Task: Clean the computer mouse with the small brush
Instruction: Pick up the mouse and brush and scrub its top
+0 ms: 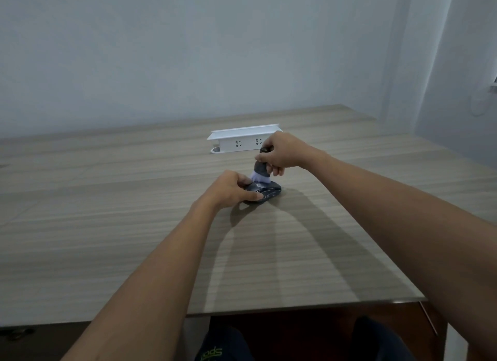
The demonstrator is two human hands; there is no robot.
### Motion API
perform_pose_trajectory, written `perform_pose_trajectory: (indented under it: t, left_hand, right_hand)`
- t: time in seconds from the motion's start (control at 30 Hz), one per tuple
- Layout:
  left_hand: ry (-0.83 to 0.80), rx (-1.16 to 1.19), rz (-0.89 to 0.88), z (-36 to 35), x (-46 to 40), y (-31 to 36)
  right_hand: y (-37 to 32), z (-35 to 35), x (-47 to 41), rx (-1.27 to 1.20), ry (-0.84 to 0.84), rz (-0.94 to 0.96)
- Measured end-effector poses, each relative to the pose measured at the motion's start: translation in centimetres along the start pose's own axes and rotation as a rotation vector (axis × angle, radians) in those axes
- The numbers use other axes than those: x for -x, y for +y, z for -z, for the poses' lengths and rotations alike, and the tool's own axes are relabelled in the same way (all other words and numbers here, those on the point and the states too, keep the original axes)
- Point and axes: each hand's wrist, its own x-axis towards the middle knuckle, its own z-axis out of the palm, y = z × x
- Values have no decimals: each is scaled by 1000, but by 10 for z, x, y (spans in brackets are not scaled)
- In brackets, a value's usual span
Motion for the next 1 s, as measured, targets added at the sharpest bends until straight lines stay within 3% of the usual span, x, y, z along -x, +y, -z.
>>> perform_pose_trajectory:
  t: [0.23, 0.43, 0.7, 1.0]
  left_hand:
    - [-9, 7, -8, 0, 3, 2]
    - [-1, 21, -7, 0, 4, 1]
    - [4, 12, -14, 0, 2, -1]
    - [-1, 6, -3, 1, 1, 1]
  right_hand:
    - [9, -2, -2, 172, -21, -55]
    - [-9, -2, -3, -52, -20, -15]
    - [9, -1, -3, 205, -41, -82]
    - [-2, 2, -5, -14, -59, -59]
